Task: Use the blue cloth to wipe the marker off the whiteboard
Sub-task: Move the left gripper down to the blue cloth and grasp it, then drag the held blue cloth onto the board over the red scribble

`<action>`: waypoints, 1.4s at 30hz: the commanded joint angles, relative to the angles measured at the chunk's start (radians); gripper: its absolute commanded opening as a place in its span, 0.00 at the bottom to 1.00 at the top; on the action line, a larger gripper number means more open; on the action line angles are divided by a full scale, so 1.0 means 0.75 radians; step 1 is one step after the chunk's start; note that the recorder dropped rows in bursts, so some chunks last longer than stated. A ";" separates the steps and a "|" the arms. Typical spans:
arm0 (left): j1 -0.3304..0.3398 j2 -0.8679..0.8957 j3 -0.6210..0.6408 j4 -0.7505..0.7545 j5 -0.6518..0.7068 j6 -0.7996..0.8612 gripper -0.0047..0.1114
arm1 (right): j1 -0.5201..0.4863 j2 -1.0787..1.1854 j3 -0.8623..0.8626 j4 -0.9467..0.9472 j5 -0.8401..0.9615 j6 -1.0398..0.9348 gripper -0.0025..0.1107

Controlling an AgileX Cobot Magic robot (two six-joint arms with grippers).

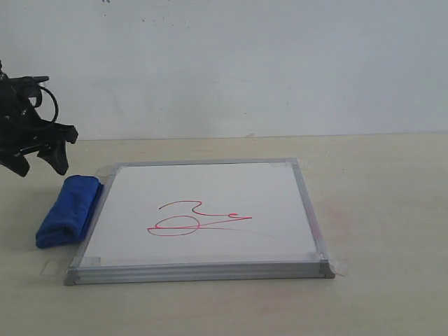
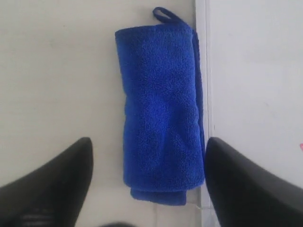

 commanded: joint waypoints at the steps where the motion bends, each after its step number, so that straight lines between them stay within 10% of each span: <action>1: 0.002 0.058 -0.010 -0.046 0.007 -0.041 0.59 | -0.008 -0.006 0.000 -0.003 -0.013 0.000 0.02; 26: 0.002 0.260 -0.010 -0.136 -0.187 -0.047 0.57 | -0.008 -0.006 0.000 -0.003 -0.013 0.000 0.02; 42: 0.004 0.260 -0.010 -0.145 -0.179 -0.021 0.07 | -0.008 -0.006 0.000 -0.003 -0.013 0.000 0.02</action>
